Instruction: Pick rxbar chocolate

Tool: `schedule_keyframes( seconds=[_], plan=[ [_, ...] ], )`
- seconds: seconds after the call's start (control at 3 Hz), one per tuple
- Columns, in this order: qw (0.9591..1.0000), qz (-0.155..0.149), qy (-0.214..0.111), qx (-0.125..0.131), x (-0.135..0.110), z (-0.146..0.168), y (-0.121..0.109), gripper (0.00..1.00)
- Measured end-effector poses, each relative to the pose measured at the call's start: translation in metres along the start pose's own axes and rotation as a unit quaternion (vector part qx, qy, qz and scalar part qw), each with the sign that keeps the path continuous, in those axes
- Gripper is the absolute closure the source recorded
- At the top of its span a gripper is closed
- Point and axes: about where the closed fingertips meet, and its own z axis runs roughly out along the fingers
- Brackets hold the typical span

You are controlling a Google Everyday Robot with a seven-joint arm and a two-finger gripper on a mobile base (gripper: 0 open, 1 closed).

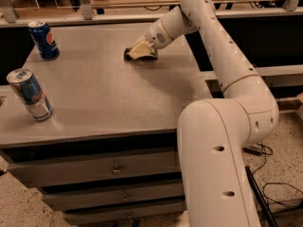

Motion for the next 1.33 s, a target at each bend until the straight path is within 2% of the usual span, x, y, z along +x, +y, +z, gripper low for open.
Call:
schedule_keyframes(
  seconds=[0.67, 1.0, 1.33],
  plan=[
    [1.0, 0.0, 0.0, 0.0, 0.0, 0.0, 0.0, 0.09],
    [1.0, 0.0, 0.0, -0.001, -0.001, 0.003, 0.0, 0.0],
    [0.9997, -0.02, 0.008, 0.005, -0.003, -0.012, 0.003, 0.0]
  ],
)
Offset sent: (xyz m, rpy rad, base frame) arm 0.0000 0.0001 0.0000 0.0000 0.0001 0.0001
